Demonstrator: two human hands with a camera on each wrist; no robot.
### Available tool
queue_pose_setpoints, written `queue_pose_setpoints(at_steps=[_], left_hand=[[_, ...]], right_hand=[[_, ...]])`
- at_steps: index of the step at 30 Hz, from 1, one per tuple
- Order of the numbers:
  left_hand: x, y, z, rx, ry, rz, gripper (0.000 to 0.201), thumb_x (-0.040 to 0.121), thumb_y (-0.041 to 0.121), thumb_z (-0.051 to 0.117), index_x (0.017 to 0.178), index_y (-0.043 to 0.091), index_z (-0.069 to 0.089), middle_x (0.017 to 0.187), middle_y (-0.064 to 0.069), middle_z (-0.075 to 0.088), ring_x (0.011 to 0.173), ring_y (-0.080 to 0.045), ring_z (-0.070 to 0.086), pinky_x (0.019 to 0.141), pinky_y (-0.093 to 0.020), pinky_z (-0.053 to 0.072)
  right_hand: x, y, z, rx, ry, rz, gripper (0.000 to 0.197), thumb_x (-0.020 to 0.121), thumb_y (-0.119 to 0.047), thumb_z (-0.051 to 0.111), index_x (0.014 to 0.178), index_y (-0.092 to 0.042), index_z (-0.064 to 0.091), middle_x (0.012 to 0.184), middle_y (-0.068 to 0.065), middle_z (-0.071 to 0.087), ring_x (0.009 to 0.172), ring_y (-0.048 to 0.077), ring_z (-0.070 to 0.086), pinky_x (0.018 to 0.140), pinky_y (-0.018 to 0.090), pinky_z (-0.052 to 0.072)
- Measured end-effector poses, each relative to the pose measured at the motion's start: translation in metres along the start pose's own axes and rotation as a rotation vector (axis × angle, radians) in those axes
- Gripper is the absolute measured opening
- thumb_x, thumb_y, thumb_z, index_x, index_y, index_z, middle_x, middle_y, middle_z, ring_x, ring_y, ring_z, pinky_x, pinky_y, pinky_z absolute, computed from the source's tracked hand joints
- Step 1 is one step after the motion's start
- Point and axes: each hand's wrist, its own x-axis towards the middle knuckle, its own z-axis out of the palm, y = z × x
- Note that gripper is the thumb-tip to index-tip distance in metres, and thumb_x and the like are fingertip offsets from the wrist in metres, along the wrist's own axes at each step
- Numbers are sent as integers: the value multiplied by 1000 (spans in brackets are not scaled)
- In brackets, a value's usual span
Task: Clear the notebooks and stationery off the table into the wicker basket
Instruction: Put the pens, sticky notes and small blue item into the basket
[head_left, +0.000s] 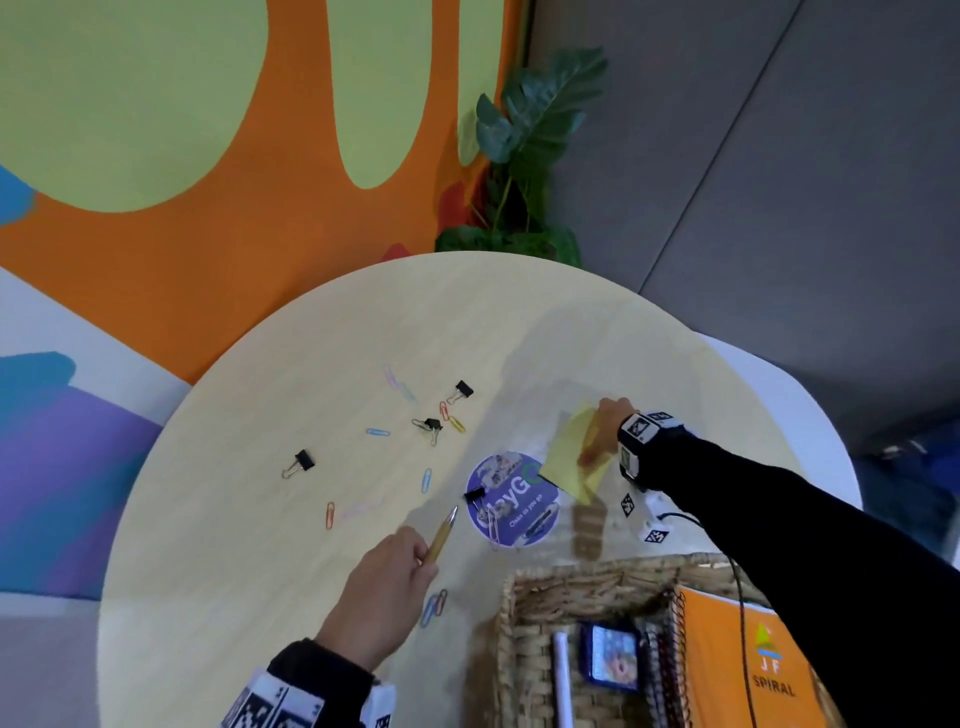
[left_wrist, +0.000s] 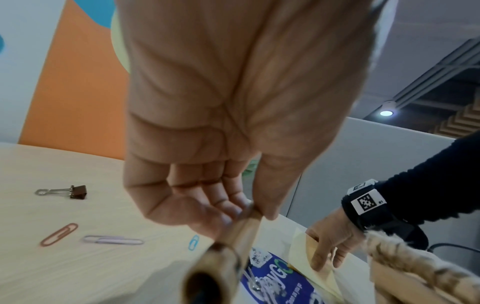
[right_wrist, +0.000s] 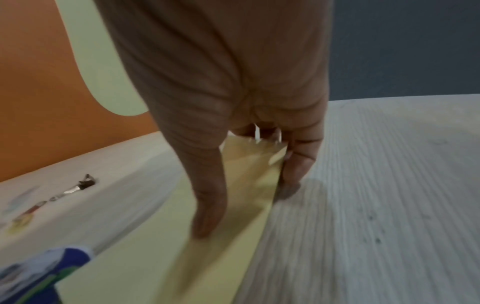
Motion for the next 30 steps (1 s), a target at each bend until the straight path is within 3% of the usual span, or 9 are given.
queue_pose_setpoints(at_steps=[1,3,5,9,14,16,21,25,30], left_hand=[[-2,1,0,1,4,11,8,93,27,51,91,21,46,96,-2,60,90,-22,56,72,-29,36],[-5,5,0,0,11,32,9,93,26,52,89,22,45,95,-2,61,86,-21,55,71,-29,36],[-8,11,-2,-5,17,50,8,93,26,52,92,19,48,94,-3,61,82,-21,54,70,-31,38],[-15,22,-7,-32,54,97,10,93,23,53,95,13,53,91,-3,60,79,-21,53,69,-32,38],[-29,32,-14,-93,116,160,6,92,22,55,92,17,52,83,1,59,62,-14,55,62,-25,39],[-37,37,-15,-168,123,191,5,92,21,56,92,16,54,77,5,58,49,-9,56,53,-15,41],[-68,49,-12,-292,142,254,4,89,24,61,91,22,58,81,9,62,63,5,61,56,-3,41],[-94,57,-4,-405,133,210,14,86,24,64,76,29,57,72,6,64,58,-4,66,65,-19,53],[-119,58,14,-396,62,139,7,85,22,64,84,15,63,73,-3,70,65,-15,71,75,-39,60]], right_hand=[[-9,-3,-6,21,99,31,122,30,-48,90,134,-23,31,126,9,55,111,34,60,84,45,54],[-138,-40,-67,85,78,-35,73,71,-25,78,130,-8,39,128,15,56,115,34,58,88,37,52],[-187,-48,-92,156,175,-126,42,86,-11,60,125,-5,45,129,20,54,115,34,56,81,32,45],[-267,-32,-120,295,359,-296,35,82,3,51,115,-7,55,115,18,61,102,33,57,78,33,45],[-389,-22,-120,331,491,-566,18,79,-2,64,94,-10,64,67,0,64,63,21,53,58,13,39],[-413,-22,-103,303,482,-632,13,79,-6,67,91,-11,64,69,6,69,63,22,58,61,23,42],[-412,-38,-47,-172,298,-690,23,89,-1,52,103,-10,68,97,14,72,94,30,63,78,39,49],[-399,-67,-15,-536,172,-725,25,87,8,46,103,0,65,107,17,68,102,33,61,79,41,52],[-385,-90,5,-529,173,-724,25,91,3,43,108,1,61,109,19,66,103,34,62,80,40,51]])
